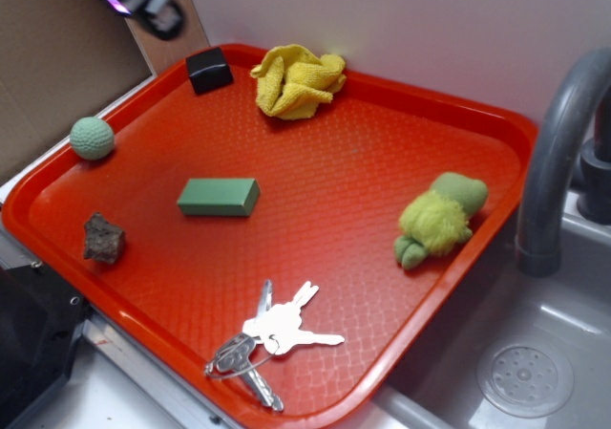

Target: Grab the yellow cloth.

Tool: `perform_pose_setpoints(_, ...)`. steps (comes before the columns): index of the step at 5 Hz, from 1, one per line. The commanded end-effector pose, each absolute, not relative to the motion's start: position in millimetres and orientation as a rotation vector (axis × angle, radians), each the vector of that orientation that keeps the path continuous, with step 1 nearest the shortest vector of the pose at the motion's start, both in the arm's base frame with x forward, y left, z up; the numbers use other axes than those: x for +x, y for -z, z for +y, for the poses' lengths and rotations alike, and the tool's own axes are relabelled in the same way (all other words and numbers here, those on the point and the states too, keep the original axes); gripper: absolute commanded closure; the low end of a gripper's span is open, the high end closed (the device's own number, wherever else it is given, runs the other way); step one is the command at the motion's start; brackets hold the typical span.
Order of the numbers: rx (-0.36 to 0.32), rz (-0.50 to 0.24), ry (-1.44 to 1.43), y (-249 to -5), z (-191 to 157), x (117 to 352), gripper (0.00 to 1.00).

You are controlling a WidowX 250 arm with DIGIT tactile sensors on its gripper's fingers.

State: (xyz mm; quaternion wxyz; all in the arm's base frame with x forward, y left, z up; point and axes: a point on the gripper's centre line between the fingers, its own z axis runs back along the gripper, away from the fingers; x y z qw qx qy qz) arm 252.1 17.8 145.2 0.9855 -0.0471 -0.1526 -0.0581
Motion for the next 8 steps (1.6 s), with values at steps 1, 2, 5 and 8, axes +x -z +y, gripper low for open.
perform_pose_setpoints(1, 0.049, -0.355, 0.147, -98.9, 18.0, 310.9, 0.00)
perform_pose_setpoints(2, 0.065, -0.311, 0.148, -60.5, 32.2, 338.2, 0.00)
perform_pose_setpoints(5, 0.100, -0.325, 0.130, -88.9, 27.9, 322.7, 1.00)
perform_pose_setpoints(8, 0.096, -0.042, 0.130, -184.3, -5.9, 219.2, 1.00)
